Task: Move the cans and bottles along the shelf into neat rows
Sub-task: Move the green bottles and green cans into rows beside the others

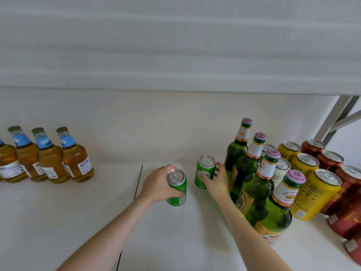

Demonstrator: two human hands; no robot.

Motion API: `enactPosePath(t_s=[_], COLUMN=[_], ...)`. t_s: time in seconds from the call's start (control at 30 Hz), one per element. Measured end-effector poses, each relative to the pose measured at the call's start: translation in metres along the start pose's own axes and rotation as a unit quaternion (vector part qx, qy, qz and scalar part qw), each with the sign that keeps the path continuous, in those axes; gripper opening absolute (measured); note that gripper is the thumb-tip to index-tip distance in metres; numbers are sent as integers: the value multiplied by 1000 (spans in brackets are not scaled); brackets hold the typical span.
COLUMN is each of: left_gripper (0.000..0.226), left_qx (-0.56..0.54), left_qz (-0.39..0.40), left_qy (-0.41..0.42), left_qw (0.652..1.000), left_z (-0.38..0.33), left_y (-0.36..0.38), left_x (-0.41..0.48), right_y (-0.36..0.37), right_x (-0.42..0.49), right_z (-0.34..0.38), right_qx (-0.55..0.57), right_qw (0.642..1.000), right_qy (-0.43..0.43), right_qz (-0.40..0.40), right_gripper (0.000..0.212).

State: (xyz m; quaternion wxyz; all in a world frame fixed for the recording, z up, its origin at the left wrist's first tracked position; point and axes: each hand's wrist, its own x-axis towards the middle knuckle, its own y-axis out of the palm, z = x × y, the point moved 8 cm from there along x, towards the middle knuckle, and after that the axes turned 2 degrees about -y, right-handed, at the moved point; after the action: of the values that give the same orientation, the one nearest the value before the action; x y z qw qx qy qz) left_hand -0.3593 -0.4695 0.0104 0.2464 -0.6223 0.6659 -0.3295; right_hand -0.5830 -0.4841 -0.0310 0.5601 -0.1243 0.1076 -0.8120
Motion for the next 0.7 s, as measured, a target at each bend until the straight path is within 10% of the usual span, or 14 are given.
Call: enactPosePath(t_s=[0.7], left_gripper=[52], left_qx=[-266], left_qz=[82], left_qy=[-34], left_qw=[960], left_z=[8], left_y=[31], left_x=[-2], right_y=[30], right_x=[-85], right_z=[-18], right_qx=[-40], right_qw=[990], right_qy=[-41], right_qz=[125], right_gripper=[56])
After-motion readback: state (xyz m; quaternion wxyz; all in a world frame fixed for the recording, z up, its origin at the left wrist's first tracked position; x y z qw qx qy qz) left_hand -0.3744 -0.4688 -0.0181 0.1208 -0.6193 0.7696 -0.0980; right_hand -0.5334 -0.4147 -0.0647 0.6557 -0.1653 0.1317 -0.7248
